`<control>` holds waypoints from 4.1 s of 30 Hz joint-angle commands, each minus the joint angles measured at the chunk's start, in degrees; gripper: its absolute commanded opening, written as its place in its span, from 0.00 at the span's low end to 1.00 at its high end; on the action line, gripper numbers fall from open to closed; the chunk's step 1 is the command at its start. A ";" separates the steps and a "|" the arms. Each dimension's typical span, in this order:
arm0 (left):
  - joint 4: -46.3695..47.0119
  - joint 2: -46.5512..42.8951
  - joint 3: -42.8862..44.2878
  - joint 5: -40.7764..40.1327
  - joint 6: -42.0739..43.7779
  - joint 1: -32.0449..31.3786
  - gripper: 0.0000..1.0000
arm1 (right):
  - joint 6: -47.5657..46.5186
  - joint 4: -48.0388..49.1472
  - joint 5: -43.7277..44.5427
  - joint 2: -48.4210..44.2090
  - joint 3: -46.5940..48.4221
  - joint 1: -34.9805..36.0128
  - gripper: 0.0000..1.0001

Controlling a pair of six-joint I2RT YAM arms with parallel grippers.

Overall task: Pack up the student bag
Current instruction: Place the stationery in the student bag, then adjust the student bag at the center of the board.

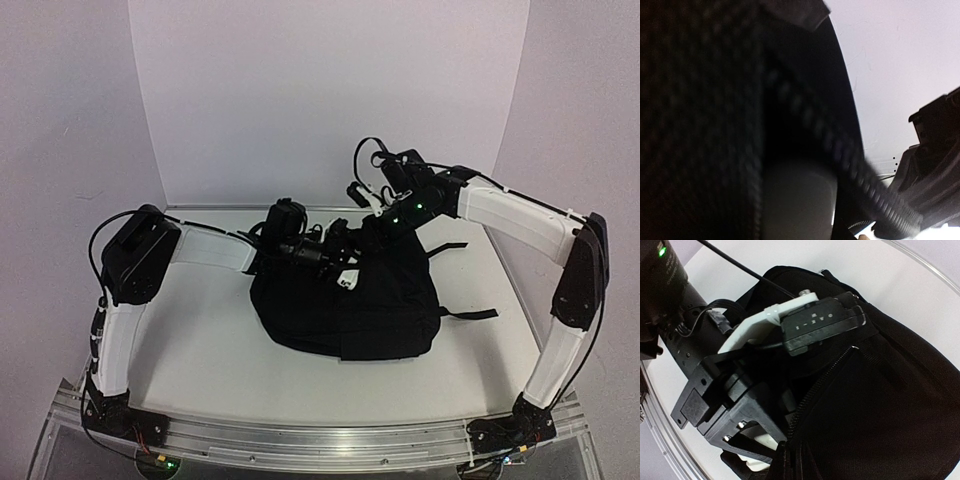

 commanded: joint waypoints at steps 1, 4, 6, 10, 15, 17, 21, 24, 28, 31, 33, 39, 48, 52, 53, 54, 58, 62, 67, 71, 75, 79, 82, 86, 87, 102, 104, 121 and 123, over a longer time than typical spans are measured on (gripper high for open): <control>-1.17 0.87 7.15 -5.34 -0.05 0.12 0.00 | -0.81 4.48 -8.98 -4.10 -1.04 1.40 0.00; 2.84 0.14 5.00 -11.76 -1.65 0.12 0.00 | -0.34 4.48 -9.11 -4.11 -1.78 1.43 0.00; 5.61 0.73 4.52 -14.31 -3.42 -0.03 0.00 | 1.27 4.48 -9.43 -3.68 -1.42 1.42 0.00; 6.44 2.18 5.11 -17.10 -4.11 -0.87 0.00 | 3.80 4.38 -10.90 -2.67 0.33 1.32 0.00; 5.06 3.36 6.69 -15.77 -2.89 -2.84 0.17 | 5.21 4.40 -11.23 -2.22 1.82 0.17 0.00; 2.22 2.36 6.37 -16.00 -0.12 -4.31 0.30 | 6.33 4.40 -11.70 -1.71 2.56 -1.42 0.00; -4.17 -2.28 1.61 -18.98 4.21 -5.16 0.43 | 7.31 4.41 -12.26 -1.42 2.35 -4.16 0.00; -12.11 -6.82 -0.81 -25.19 7.04 -4.90 0.53 | 7.10 4.40 -12.52 -1.69 1.26 -4.65 0.00; -17.92 -9.80 -1.59 -30.12 8.10 -4.91 0.62 | 6.99 4.43 -13.02 -1.37 0.63 -4.66 0.00; -20.50 -10.93 -1.89 -32.58 8.61 -4.92 0.62 | 7.05 4.44 -13.42 -1.22 0.52 -4.65 0.00; -20.86 -11.10 -2.05 -32.96 8.60 -4.89 0.60 | 7.17 4.43 -13.79 -1.23 0.33 -4.62 0.00; -17.22 -10.53 -3.47 -31.40 7.97 -4.82 0.36 | 7.57 4.41 -15.02 -1.30 -0.43 -4.60 0.00; -10.47 -1.82 2.70 -22.34 6.19 -5.59 0.19 | 7.55 4.42 -15.24 -1.56 -1.36 -4.65 0.00; -12.64 1.15 8.01 -20.87 8.17 -6.77 0.19 | 7.66 4.42 -15.60 -1.28 -1.35 -4.62 0.00; -13.12 1.74 9.31 -20.42 8.65 -6.97 0.19 | 7.70 4.41 -15.75 -1.16 -1.34 -4.63 0.00; -13.59 2.42 10.35 -19.99 8.97 -7.19 0.19 | 7.75 4.42 -15.93 -1.09 -1.34 -4.65 0.00; -14.62 2.62 11.47 -19.17 9.48 -7.45 0.24 | 7.84 4.40 -16.05 -0.87 -1.39 -4.65 0.00; -16.47 -4.70 3.45 -24.93 11.83 -7.41 0.43 | 7.66 4.43 -15.94 -1.15 -1.71 -4.65 0.00; -23.11 -15.85 -4.07 -33.63 15.14 -7.39 0.55 | 7.27 4.40 -15.99 -0.97 -2.77 -4.64 0.04; -31.17 -20.16 -5.45 -40.17 16.79 -7.40 0.60 | 6.67 4.41 -16.50 -0.43 -4.00 -4.65 0.09; -37.33 -21.77 -4.80 -47.32 17.68 -7.40 0.61 | 6.31 4.46 -17.34 1.07 -5.31 -4.65 0.17; -42.53 -21.19 -2.98 -54.29 18.80 -8.54 0.61 | 6.19 4.40 -16.62 2.32 -6.16 -4.64 0.18; -43.52 -19.67 -1.82 -55.62 19.15 -9.21 0.62 | 6.11 4.41 -15.09 1.92 -6.20 -4.81 0.08; -42.66 -17.48 -0.11 -55.41 20.35 -10.11 0.65 | 6.18 4.48 -14.96 0.27 -6.00 -5.38 0.00; -42.30 -17.13 0.31 -55.45 20.78 -10.36 0.68 | 6.25 4.48 -14.85 -0.33 -6.02 -5.62 0.00; -49.12 -7.03 15.06 -57.54 24.15 -13.66 0.89 | 6.52 4.44 -14.52 -3.84 -8.33 -7.50 0.00; -51.44 -5.22 17.29 -58.25 24.35 -13.91 0.90 | 6.61 4.48 -15.03 -3.63 -8.61 -7.51 0.00; -60.67 -7.06 16.64 -66.90 23.26 -15.64 0.66 | 7.33 5.55 -16.41 -1.83 -11.50 -7.48 0.00; -57.29 -11.20 13.23 -66.29 23.65 -15.62 0.55 | 7.82 6.02 -16.99 -1.13 -11.38 -7.45 0.00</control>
